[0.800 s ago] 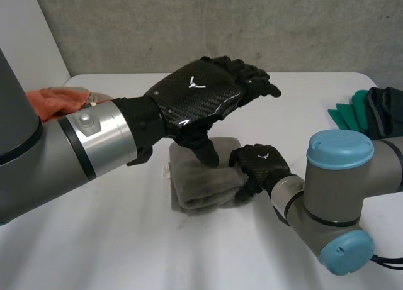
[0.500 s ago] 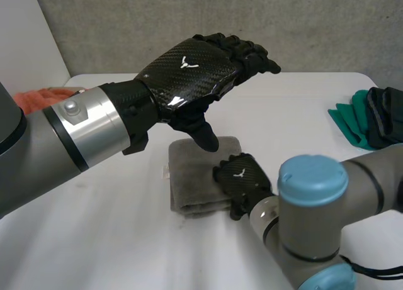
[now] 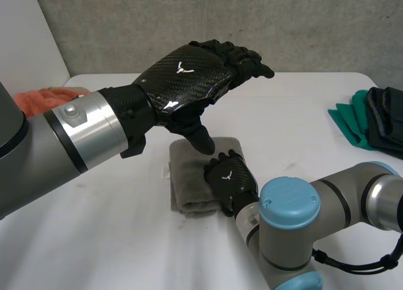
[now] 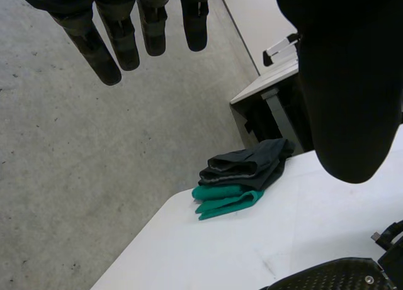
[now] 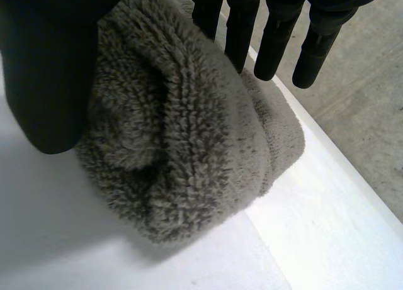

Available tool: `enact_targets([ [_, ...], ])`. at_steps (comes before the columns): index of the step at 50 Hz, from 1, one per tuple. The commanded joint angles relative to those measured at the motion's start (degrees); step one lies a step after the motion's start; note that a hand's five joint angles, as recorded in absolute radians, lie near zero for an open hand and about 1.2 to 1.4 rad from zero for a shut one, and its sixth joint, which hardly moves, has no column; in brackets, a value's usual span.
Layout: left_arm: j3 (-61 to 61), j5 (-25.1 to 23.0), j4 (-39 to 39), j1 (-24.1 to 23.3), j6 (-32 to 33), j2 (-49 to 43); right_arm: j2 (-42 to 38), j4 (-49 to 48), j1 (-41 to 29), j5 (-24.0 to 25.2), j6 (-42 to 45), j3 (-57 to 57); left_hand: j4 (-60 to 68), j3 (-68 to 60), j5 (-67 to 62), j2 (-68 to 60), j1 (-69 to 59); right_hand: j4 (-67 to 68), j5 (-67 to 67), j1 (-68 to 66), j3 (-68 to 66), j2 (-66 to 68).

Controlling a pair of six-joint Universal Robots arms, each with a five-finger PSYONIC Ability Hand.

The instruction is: Fold the laundry.

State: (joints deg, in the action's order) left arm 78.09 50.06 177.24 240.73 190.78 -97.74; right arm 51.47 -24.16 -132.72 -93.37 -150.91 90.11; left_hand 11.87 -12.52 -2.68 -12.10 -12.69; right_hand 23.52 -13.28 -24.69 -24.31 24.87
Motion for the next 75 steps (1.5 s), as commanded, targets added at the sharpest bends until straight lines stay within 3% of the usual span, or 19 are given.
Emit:
enact_targets([
  [1, 0.05, 0.04, 0.65, 0.00, -0.58, -0.43, -0.23, -2.73, 0.71, -0.06, -0.18, -0.63, -1.87, 2.52, 2.68, 2.10, 2.69, 6.65, -6.89, -5.49, -5.87, 5.30],
  [7, 0.05, 0.04, 0.83, 0.00, -0.58, -0.34, -1.54, -4.32, 1.50, 0.38, -0.18, -3.00, -1.87, 2.52, 2.68, 2.10, 2.69, 11.70, -11.94, -10.53, -10.91, 10.35],
  [11, 0.05, -0.05, 0.92, 0.09, -0.93, -0.25, -3.21, -4.32, 2.37, 1.08, -0.18, -5.46, -1.87, 2.52, 2.68, 2.10, 2.69, 29.99, -30.23, -28.83, -29.21, 28.64],
  [13, 0.05, 0.04, 0.92, 0.18, -1.29, -0.17, -3.39, -4.40, 3.16, 0.99, -0.27, -6.34, -1.87, 2.52, 2.68, 2.10, 2.69, 53.34, -53.58, -52.17, -52.55, 51.99],
  [14, 0.05, -0.05, 0.92, 0.27, -1.37, -0.17, -3.22, -4.67, 3.43, 0.99, -0.35, -6.52, -1.87, 2.52, 2.68, 2.10, 2.69, 56.45, -56.69, -55.28, -55.66, 55.10],
  [27, -3.46, 0.39, 0.74, 2.46, -2.60, 0.71, 3.11, -7.48, 10.89, 1.26, -7.56, -19.34, -1.87, 2.52, 2.68, 2.10, 2.69, 56.48, -56.72, -55.31, -55.69, 55.13],
  [35, -6.28, 0.74, 0.92, 3.52, -7.34, 2.47, 2.77, -1.60, 23.19, -0.15, -12.74, -36.21, -1.87, 2.52, 2.68, 2.10, 2.69, 56.48, -56.72, -55.31, -55.69, 55.13],
  [42, -6.19, 0.74, 2.15, 3.34, -9.55, 2.65, -2.85, -0.01, 37.60, 1.25, -18.98, -46.15, -1.87, 2.52, 2.68, 2.10, 2.69, 56.48, -56.72, -55.31, -55.69, 55.13],
  [51, -5.23, 0.92, 4.96, 1.67, -10.34, 0.98, -17.35, -2.38, 52.29, 9.07, -26.89, -50.64, -1.87, 2.52, 2.68, 2.10, 2.69, 56.48, -56.72, -55.31, -55.69, 55.13],
  [57, -4.52, 2.15, 5.84, 0.53, -10.43, -1.75, -27.20, -3.97, 59.41, 19.26, -29.27, -47.66, -1.87, 2.52, 2.68, 2.10, 2.69, 56.48, -56.72, -55.31, -55.69, 55.13],
  [64, -5.05, 3.11, 6.02, 0.18, -10.43, -3.51, -26.33, -6.68, 62.49, 26.21, -31.64, -40.19, -1.87, 2.52, 2.68, 2.10, 2.69, 56.48, -56.72, -55.31, -55.69, 55.13],
  [75, -4.96, 3.38, 6.02, -0.08, -10.86, -2.81, -17.63, -11.17, 61.09, 28.59, -41.83, -37.37, -1.87, 2.52, 2.68, 2.10, 2.69, 56.48, -56.72, -55.31, -55.69, 55.13],
])
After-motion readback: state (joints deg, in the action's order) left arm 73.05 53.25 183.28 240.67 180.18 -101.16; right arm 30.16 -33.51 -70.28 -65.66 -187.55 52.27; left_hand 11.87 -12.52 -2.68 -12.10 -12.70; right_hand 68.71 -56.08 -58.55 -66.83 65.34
